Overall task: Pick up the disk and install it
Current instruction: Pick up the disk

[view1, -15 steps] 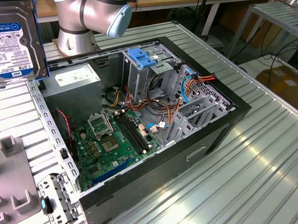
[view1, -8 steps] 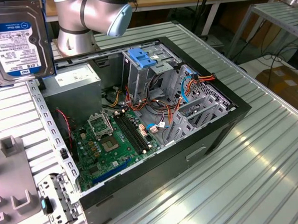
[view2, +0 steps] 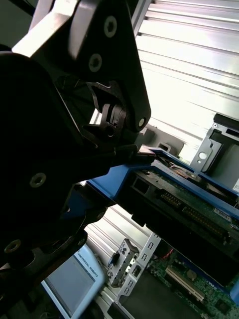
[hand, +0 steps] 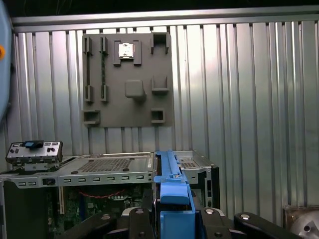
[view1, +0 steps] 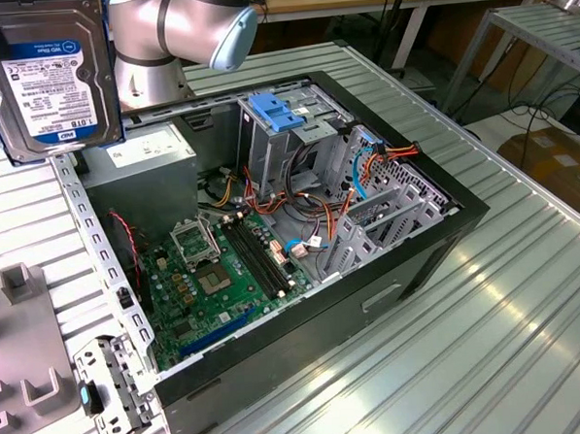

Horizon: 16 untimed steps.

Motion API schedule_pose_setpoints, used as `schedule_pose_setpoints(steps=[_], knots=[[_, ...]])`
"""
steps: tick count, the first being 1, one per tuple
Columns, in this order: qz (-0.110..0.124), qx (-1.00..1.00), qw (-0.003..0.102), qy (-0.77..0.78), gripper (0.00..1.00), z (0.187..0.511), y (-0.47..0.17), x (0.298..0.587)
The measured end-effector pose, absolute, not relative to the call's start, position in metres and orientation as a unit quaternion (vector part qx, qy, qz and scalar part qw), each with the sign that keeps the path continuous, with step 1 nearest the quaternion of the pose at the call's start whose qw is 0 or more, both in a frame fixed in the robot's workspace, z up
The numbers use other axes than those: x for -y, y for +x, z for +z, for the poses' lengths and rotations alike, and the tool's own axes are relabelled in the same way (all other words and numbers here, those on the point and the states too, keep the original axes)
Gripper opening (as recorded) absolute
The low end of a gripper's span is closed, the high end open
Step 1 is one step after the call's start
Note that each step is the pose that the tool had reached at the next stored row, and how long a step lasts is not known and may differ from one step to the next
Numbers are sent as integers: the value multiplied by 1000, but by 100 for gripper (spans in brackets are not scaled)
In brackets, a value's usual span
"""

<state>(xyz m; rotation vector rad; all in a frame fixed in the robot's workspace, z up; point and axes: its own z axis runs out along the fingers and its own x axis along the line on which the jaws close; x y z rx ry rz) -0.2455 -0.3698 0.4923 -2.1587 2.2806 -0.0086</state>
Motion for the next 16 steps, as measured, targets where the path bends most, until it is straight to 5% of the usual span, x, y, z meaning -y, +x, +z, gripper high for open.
schedule_pose_setpoints(steps=[16], knots=[[-3, -726, 1, -687, 37, 491, -218, 382]])
